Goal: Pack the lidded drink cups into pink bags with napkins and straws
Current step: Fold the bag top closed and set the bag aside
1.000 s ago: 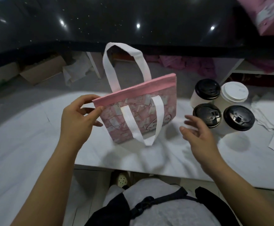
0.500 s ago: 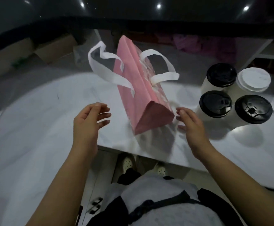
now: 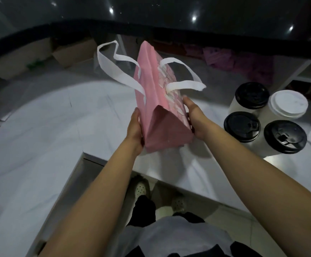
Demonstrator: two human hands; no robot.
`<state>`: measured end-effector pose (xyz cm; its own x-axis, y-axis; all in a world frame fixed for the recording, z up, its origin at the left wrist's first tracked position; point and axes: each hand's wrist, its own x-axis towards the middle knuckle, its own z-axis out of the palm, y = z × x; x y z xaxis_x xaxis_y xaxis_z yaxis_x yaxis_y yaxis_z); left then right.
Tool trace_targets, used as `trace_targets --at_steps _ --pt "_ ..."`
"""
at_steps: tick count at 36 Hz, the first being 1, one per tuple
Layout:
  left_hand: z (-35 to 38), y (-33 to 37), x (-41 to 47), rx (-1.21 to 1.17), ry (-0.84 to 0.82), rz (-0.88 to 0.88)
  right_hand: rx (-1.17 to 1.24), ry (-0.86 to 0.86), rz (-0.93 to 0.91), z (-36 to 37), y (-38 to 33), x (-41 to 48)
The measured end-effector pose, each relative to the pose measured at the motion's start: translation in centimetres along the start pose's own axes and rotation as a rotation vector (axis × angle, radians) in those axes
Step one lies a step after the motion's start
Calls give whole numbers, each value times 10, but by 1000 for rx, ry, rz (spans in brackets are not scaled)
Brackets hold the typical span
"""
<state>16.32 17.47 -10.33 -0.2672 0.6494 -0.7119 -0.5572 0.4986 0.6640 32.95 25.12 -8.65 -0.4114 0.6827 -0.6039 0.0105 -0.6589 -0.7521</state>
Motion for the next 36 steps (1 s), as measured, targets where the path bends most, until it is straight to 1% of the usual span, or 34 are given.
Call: trace_targets --at_steps 3,6,9,10,12,14,16,17,19,21,24,26,28,31,32,34,36 --pt "4 -1 -8 -114 -42 -10 59 28 19 7 7 0" --pt "7 -7 -17 -172 -67 8 55 81 -24 5 18 1" --pt "12 -10 -35 -242 -106 22 26 67 -83 6 24 -13" --pt "15 -10 -47 -226 -116 48 12 63 -111 7 25 -22" --pt "20 -12 -70 -176 -156 170 -26 71 -188 4 24 -39" --pt "22 -11 -89 -121 -146 295 -52 67 -282 4 17 -62" --pt "17 -3 -89 -118 -159 377 -63 52 -408 4 6 -85" --pt "19 2 -88 -129 -168 399 -62 51 -471 3 -1 -95" --pt "29 17 -98 -50 -187 452 -52 62 -591 5 -18 -116" --pt "44 35 -112 -24 -233 508 -30 69 -660 3 -37 -130" --pt "72 62 -126 -35 -359 566 36 44 -750 -6 -62 -148" --pt "90 77 -128 3 -379 631 13 32 -851 -14 -75 -163" --pt "110 93 -135 36 -414 657 -105 85 -955 -20 -93 -173" --pt "145 112 -145 36 -519 664 -310 216 -1072 -35 -116 -182" --pt "156 117 -147 25 -555 658 -336 224 -1103 -42 -119 -184" --pt "174 125 -144 31 -606 644 -289 235 -1120 -46 -123 -181" --pt "188 128 -141 50 -651 631 -308 260 -1152 -60 -117 -177"
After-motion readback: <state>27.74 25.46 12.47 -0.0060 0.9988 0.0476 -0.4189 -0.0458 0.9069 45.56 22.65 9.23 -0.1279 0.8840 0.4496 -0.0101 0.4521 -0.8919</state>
